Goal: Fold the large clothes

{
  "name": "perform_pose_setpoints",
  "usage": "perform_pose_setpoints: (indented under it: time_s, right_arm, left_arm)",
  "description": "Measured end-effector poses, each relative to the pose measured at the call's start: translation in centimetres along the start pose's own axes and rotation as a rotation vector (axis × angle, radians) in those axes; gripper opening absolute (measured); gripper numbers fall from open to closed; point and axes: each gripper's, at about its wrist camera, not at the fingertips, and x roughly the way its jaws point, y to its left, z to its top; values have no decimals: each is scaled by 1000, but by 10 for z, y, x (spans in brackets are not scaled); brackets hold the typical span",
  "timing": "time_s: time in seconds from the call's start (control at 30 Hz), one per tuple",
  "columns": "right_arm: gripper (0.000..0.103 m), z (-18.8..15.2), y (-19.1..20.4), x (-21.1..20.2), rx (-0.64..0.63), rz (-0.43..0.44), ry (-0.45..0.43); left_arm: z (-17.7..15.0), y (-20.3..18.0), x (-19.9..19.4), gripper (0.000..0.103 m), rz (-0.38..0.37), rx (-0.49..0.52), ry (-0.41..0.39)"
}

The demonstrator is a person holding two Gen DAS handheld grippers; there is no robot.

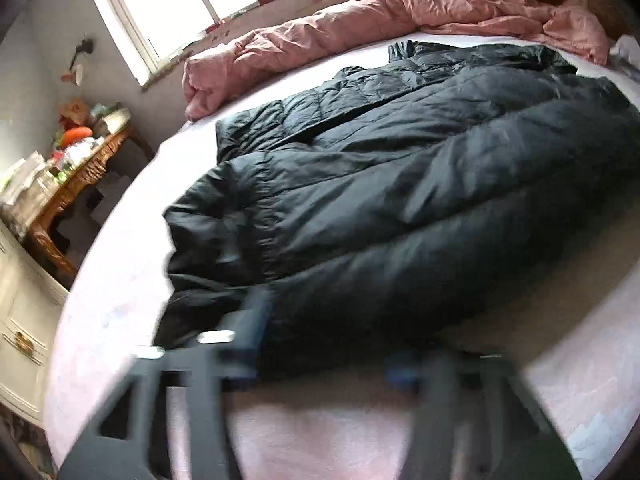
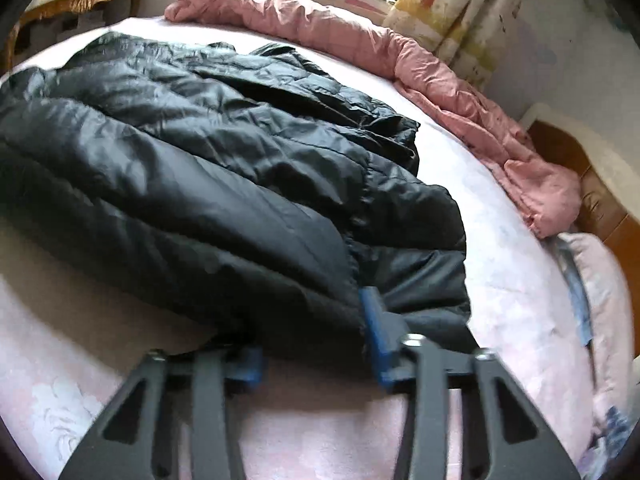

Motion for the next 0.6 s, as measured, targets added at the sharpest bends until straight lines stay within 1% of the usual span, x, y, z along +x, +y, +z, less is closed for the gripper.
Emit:
perform_pose_setpoints:
  time_s: [0.07, 0.13, 0.2, 0.23, 0.3, 0.43, 0.5, 0.6]
  right_arm:
    - [20, -5, -3, -9, 17, 4, -19]
    - [18, -14, -6, -23, 27, -3, -35]
    - [17, -27, -8, -46, 44, -5, -51]
    - [17, -33, -8, -55, 49, -1, -61]
    - [17, -55, -8, -82, 65, 20, -78]
    - [17, -94, -8, -124, 74, 66, -98]
    - [17, -113, -7, -144, 70, 89, -98]
    - [17, -128, -5, -165, 49, 88, -114]
  left_arm:
    - [-1, 1, -11, 20, -14, 6, -31]
    - [-8, 2, -31, 19, -34, -5, -52]
    - [-17, 3, -54, 19, -49, -20, -69]
    - [-25, 4, -66, 19, -64, -37, -64]
    - [-41, 4, -86, 19, -99, -59, -61]
    - [-77, 3, -133, 19, -136, -59, -84]
    - [-87, 5, -149, 19, -155, -70, -80]
    - [-92, 10, -168, 20, -164, -79, -85]
